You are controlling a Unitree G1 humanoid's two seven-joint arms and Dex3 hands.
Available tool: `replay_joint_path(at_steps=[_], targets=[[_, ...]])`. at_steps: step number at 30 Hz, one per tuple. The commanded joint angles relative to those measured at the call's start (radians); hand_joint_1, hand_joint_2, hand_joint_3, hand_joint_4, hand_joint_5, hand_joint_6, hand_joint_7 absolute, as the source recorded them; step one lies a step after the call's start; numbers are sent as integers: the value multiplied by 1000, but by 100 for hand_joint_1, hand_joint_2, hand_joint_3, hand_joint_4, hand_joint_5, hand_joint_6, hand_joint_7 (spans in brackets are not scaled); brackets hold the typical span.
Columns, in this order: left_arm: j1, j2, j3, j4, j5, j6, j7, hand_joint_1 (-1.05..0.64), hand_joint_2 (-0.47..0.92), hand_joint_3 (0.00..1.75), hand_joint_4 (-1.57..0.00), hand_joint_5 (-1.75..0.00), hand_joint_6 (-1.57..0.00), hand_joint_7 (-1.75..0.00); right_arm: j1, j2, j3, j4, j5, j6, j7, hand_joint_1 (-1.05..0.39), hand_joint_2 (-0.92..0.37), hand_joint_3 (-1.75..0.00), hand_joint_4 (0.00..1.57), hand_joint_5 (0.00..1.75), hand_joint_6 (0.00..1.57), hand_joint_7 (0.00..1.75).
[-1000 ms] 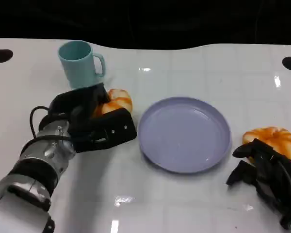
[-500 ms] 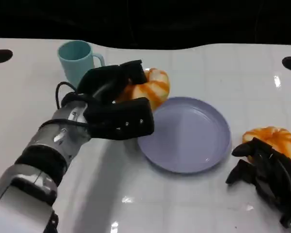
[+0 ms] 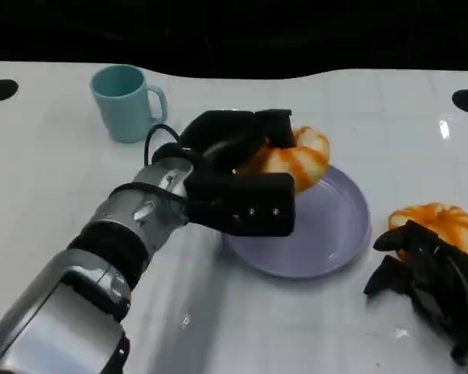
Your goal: Grasp the bread from the table and place it into the plate.
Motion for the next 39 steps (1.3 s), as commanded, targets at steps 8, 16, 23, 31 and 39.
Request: replay_joint_path(at_steps=[8,16,23,31,39], targets=[[-76,-35,-34,53,12,64,-134,-32,85,35,-62,-146,-75,-50,18,-2,2,20,-8,-16,-11,-53,-92,-27,68,157,62,124],[-88,-16,-45,47,15,67,-218,-52,92,32,-39,-68,-59,-9,13,0,-7,22,14,6,10,-52,-92,-27,68,157,61,125],[-92,0,-53,28,23,68,-226,-84,92,48,-8,-52,-42,-4,15,1,-7,18,18,12,5,-53,-92,-26,67,155,62,124],[-82,17,-42,0,24,49,-190,-83,92,48,-15,-58,-53,-9,12,-2,-4,18,17,23,1,-53,-92,-25,68,154,64,123],[-67,21,-17,-16,3,41,-162,-81,92,41,-3,-116,-44,-71,13,-4,-2,17,14,17,5,-52,-92,-28,67,155,62,124]])
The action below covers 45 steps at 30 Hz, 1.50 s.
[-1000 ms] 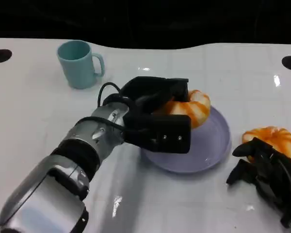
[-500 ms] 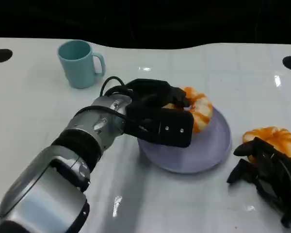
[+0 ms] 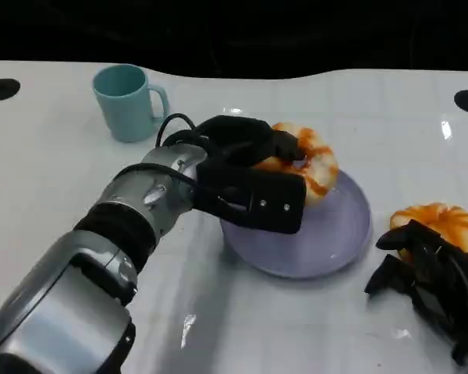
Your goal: Grasp the bread from the table and place it into the plate.
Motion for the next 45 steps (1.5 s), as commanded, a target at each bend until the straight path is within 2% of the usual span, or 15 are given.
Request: replay_joint_path(at_steps=[1,4,6,9,15,18,19,21,26,28,33,34,38,43,45], targets=[[-1,15,30,-23,-21,-13,42,-80,92,40,-2,-122,-40,-83,15,-6,5,14,-9,10,-3,-52,-92,-28,67,155,62,124],[1,17,34,-26,-23,-16,45,-80,92,40,0,-128,-36,-94,15,-6,6,15,-12,0,-4,-52,-92,-28,67,156,61,124],[3,20,38,-30,-28,-20,46,-80,92,40,0,-138,-31,-132,16,-7,7,17,-16,-12,-4,-53,-92,-28,67,157,62,125],[4,21,38,-31,-29,-22,47,-80,92,40,0,-140,-30,-140,16,-7,8,20,-17,-18,-5,-54,-92,-28,66,158,61,126],[13,40,60,-53,-63,-68,15,-81,92,39,-5,-169,-16,-161,16,-4,7,16,-9,-1,-13,-54,-92,-26,66,158,62,126],[19,49,74,-60,-80,-93,1,-80,92,37,-10,-174,-11,-162,16,-4,9,15,-10,-3,-14,-53,-92,-28,66,158,62,125],[21,52,80,-62,-90,-99,-8,-80,92,35,-16,-174,-11,-147,16,-4,9,13,-8,4,-16,-53,-92,-27,66,158,62,125],[23,55,86,-66,-101,-105,-19,-79,92,33,-20,-175,-12,-137,16,-5,10,11,-7,10,-18,-53,-92,-27,66,158,62,126],[28,83,86,-93,-100,-117,-67,-80,92,37,-10,-170,-16,-126,21,-8,13,9,-11,0,-19,-53,-92,-27,66,158,62,125],[38,93,94,-105,-108,-126,-76,-81,92,37,-3,-174,-29,-114,21,-9,14,9,-10,0,-17,-53,-92,-27,66,158,61,125],[50,106,107,-111,-124,-142,-92,-82,92,38,0,-166,-42,-115,19,-9,12,18,-7,-12,-14,-52,-92,-27,66,157,61,125],[50,108,107,-111,-127,-142,-99,-84,92,39,0,-148,-44,-121,20,-10,14,16,-8,-9,-15,-52,-92,-28,67,157,61,125],[47,115,109,-112,-136,-133,-143,-84,92,41,-7,-126,-42,-130,23,-7,16,14,-12,-21,-22,-52,-92,-29,67,158,61,126],[48,116,113,-117,-137,-130,-155,-84,92,42,-9,-122,-41,-132,23,-7,18,15,-11,-24,-23,-52,-92,-29,68,158,61,127],[70,134,131,-136,-156,-170,-145,-84,92,40,-14,-141,-30,-128,23,-6,17,13,-4,-13,-16,-52,-92,-29,67,158,60,128]])
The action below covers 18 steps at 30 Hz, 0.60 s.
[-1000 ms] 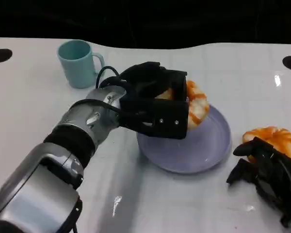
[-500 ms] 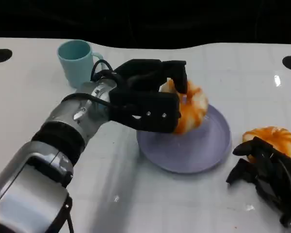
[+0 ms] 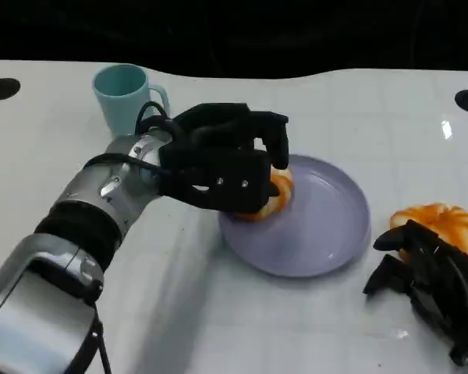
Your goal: Grasp the bread from the table and place it into the plate.
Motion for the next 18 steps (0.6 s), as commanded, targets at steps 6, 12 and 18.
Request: replay_joint_path(at_steps=[6,12,18], targets=[[49,54,47,-56,-44,-68,0,-82,92,38,-15,-160,-20,-128,23,-6,-1,3,-4,22,-5,-53,-92,-28,67,158,60,129],[217,49,217,-159,-342,-174,-147,-70,92,29,-25,-145,-24,-120,23,-4,-4,-1,0,32,-11,-54,-92,-26,66,158,61,128],[226,47,230,-176,-346,-166,-168,-70,92,29,-26,-144,-25,-119,24,-4,-4,-3,0,34,-13,-54,-92,-26,66,158,61,127]])
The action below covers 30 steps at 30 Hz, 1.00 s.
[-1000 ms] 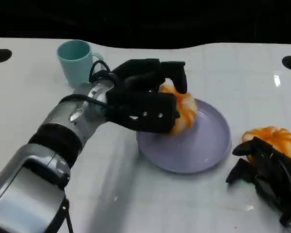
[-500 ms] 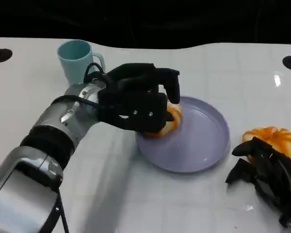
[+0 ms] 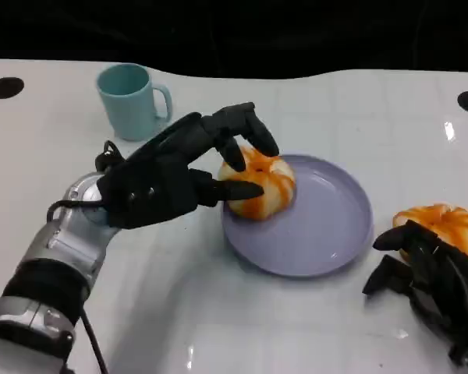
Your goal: Grasp the bread from the table and place it into the plate.
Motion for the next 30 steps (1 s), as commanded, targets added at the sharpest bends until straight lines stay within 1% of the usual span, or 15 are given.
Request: replay_joint_path(at_steps=[1,11,12,13,14,15,17,18,19,21,24,27,28,30], targets=[[0,11,17,-23,-11,3,-17,-70,92,29,-26,-144,-25,-119,21,-6,-5,7,-3,16,-7,-54,-92,-26,66,158,61,127],[1,9,20,-27,-9,5,-20,-70,92,29,-26,-143,-25,-118,21,-5,-5,6,-3,17,-7,-54,-92,-26,66,158,62,126],[202,-35,110,-217,-320,182,-150,-69,92,28,-32,-142,-31,-116,19,-7,-4,8,-5,16,-8,-54,-92,-26,65,158,62,126],[355,-68,177,-364,-554,319,-248,-65,92,27,-47,-138,-46,-105,18,-8,-4,10,-6,15,-8,-54,-92,-26,65,158,61,126],[459,-89,222,-468,-715,417,-313,-63,92,26,-57,-134,-56,-97,17,-9,-3,11,-7,15,-8,-54,-92,-26,65,158,62,125],[551,-115,252,-555,-835,511,-316,-63,92,28,-63,-136,-62,-95,17,-9,-4,9,-3,19,-5,-54,-92,-26,65,157,61,125],[610,-131,264,-620,-897,590,-277,-64,92,33,-74,-151,-72,-100,18,-8,-6,5,3,25,0,-53,-92,-26,65,157,62,124],[637,-137,272,-642,-931,626,-278,-64,92,34,-75,-155,-73,-102,18,-8,-5,5,2,24,-2,-53,-92,-26,66,157,62,124],[658,-138,278,-662,-957,656,-281,-64,92,36,-75,-162,-72,-110,19,-8,-5,3,1,26,-6,-54,-92,-25,66,157,62,124],[699,-136,286,-709,-1001,719,-284,-64,92,34,-76,-172,-70,-125,22,-9,-4,-4,0,33,-11,-54,-92,-24,68,155,64,121],[733,-128,299,-769,-1036,803,-281,-64,92,32,-78,-174,-70,-132,25,-8,-3,-7,-4,24,-13,-53,-92,-24,68,155,64,120],[746,-132,318,-805,-1041,855,-275,-64,92,32,-79,-175,-70,-133,26,-8,-2,-9,-4,25,-14,-53,-92,-25,68,155,64,120],[763,-126,326,-808,-1059,902,-275,-64,92,32,-79,-175,-70,-133,28,-9,-3,-12,-2,30,-16,-53,-92,-25,68,155,65,120],[788,-123,340,-812,-1080,962,-274,-63,92,28,-87,-175,-80,-138,30,-9,-3,-17,-1,34,-17,-54,-92,-24,68,154,64,121]])
